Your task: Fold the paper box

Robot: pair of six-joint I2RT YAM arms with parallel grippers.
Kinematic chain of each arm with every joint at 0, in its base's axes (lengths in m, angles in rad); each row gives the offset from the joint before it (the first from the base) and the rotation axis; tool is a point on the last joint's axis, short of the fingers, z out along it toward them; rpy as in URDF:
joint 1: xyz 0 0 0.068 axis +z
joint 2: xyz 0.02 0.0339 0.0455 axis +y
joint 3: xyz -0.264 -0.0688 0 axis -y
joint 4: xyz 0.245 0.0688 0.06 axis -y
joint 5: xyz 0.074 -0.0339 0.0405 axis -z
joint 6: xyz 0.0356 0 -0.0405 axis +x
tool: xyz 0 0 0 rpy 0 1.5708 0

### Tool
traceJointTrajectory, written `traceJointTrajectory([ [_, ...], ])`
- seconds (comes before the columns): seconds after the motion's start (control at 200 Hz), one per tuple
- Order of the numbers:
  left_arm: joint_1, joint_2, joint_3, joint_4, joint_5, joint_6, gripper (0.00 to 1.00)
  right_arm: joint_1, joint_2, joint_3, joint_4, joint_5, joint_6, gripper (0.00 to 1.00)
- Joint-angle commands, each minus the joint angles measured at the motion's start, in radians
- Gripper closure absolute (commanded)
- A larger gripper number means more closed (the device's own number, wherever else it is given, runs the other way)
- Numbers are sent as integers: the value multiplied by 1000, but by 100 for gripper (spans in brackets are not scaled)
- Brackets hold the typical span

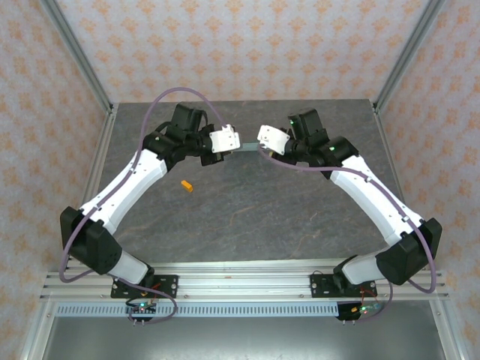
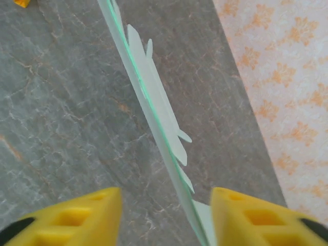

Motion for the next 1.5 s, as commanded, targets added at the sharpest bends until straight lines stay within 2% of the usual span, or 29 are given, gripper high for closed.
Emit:
traceJointTrajectory([
  [0.0, -11, -76, -35, 143, -101, -135, 100, -5, -41, 82, 71, 23, 285, 39],
  [0.06, -21, -93, -50, 173, -165, -193, 100, -6, -43, 125, 76, 39, 429, 36],
  [0.145, -38, -122, -78, 236, -272, -302, 100, -6, -34, 192, 75, 112, 728, 30],
  [0.255, -75, -158, -124, 313, -425, -421, 100, -7, 2, 275, 12, 215, 1131, 29],
  [0.385, -129, -197, -200, 436, -580, -518, 100, -7, 42, 264, 77, 67, 1436, 29],
  [0.545, -194, -210, -250, 507, -743, -542, 100, -5, 137, 281, 184, -101, 1670, 29],
  [0.636, -220, -196, -261, 518, -812, -544, 100, -2, 194, 325, 186, -142, 1714, 29],
  [0.776, -261, -165, -264, 524, -907, -514, 100, 3, 241, 360, 163, -103, 1725, 28],
  [0.881, -287, -140, -262, 527, -935, -485, 100, 3, 266, 367, 179, -119, 1736, 28],
  [1.066, -296, -100, -249, 520, -943, -486, 100, -1, 254, 346, 200, -140, 1737, 29],
  [1.246, -296, -80, -236, 509, -952, -501, 100, -17, 171, 244, 247, -48, 1732, 36],
  [1.496, -300, -63, -237, 520, -921, -506, 100, -17, 267, 359, 169, -51, 1737, 36],
])
